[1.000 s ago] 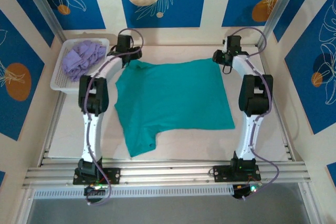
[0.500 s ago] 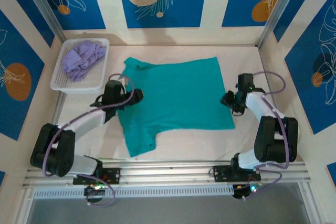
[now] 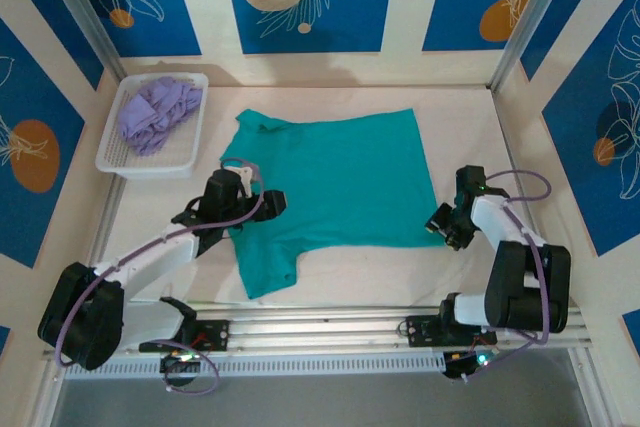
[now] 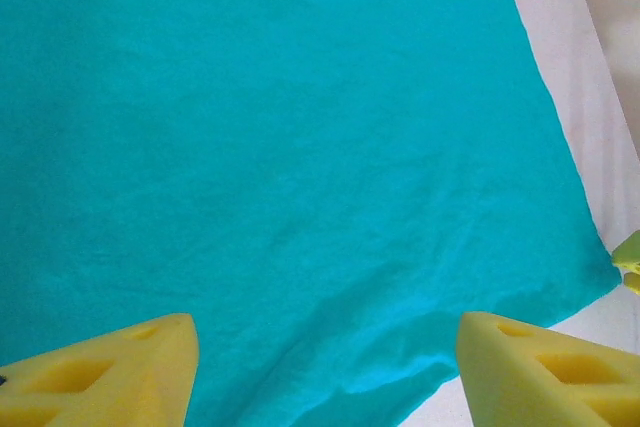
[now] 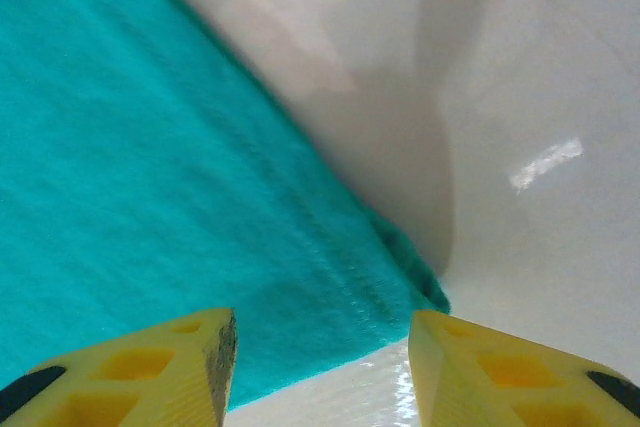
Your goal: Fold the inside-out t-shirt
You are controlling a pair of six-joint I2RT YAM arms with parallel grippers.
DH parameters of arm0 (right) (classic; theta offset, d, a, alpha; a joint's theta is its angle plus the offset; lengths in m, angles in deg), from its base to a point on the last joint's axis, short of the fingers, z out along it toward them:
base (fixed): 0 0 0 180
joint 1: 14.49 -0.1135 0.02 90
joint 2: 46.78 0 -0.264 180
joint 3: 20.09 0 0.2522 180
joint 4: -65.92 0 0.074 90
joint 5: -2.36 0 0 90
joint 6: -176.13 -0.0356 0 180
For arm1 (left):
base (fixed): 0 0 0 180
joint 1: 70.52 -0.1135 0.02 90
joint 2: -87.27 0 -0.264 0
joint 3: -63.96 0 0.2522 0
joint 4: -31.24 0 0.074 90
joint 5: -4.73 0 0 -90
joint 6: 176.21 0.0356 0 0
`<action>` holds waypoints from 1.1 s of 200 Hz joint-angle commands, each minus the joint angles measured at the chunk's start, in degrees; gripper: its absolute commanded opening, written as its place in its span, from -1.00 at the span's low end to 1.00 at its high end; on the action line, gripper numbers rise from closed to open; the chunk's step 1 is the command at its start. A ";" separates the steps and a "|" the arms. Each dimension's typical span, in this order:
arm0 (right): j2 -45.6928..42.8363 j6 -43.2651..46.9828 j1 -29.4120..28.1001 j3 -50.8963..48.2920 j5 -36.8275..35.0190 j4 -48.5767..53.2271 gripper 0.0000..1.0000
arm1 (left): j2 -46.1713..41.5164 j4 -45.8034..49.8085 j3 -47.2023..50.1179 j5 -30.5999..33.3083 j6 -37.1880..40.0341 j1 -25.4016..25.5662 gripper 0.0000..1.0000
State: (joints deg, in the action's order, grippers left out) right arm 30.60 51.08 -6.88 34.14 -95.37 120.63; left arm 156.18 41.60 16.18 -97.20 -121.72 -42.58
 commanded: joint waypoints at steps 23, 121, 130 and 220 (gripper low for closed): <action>7.70 -0.16 1.17 1.10 2.25 0.98 -0.06 | 2.53 0.38 -2.73 -2.22 2.95 0.14 0.37; 3.40 4.22 2.22 0.65 6.49 -1.27 -0.77 | -6.84 24.35 0.62 7.94 0.54 5.81 0.25; 2.15 4.67 2.23 0.35 7.75 -1.86 -0.79 | -9.17 28.28 1.56 10.05 -1.18 7.27 0.16; -4.23 4.85 3.51 -2.09 13.79 -6.09 -0.89 | -15.49 44.25 8.87 12.73 -18.80 19.32 0.05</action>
State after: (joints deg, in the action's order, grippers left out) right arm 27.24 55.32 -4.19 33.29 -85.57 115.84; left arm 139.65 83.04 23.19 -83.29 -135.36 -25.29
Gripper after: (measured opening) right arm 0.066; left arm 0.524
